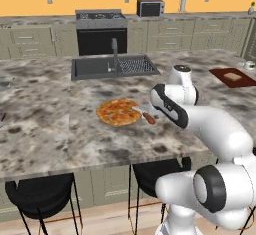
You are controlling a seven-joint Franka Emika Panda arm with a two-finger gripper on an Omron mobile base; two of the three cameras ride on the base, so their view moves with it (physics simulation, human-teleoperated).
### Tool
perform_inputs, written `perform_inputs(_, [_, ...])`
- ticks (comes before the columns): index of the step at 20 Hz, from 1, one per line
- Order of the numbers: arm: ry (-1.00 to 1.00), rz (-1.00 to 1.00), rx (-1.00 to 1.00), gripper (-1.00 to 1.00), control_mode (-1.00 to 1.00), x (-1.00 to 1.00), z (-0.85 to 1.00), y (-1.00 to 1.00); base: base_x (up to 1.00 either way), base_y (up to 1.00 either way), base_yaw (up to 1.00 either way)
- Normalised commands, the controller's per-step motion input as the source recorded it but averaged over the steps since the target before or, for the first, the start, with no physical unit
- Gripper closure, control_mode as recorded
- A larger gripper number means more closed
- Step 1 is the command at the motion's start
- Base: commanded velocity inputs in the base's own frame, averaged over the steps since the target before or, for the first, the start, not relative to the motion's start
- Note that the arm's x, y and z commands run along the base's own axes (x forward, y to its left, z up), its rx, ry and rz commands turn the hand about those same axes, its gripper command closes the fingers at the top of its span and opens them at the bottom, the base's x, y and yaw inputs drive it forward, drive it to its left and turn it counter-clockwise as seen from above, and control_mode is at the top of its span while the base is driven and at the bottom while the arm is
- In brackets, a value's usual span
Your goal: Take the pizza cutter from the drawer on the right and place it on the dining counter for cutting.
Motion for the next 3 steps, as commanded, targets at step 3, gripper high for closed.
perform_inputs(3, [0.00, 0.00, 0.00, -1.00, -1.00, -1.00, 0.25, -0.07, 0.00, 0.00, 0.00])
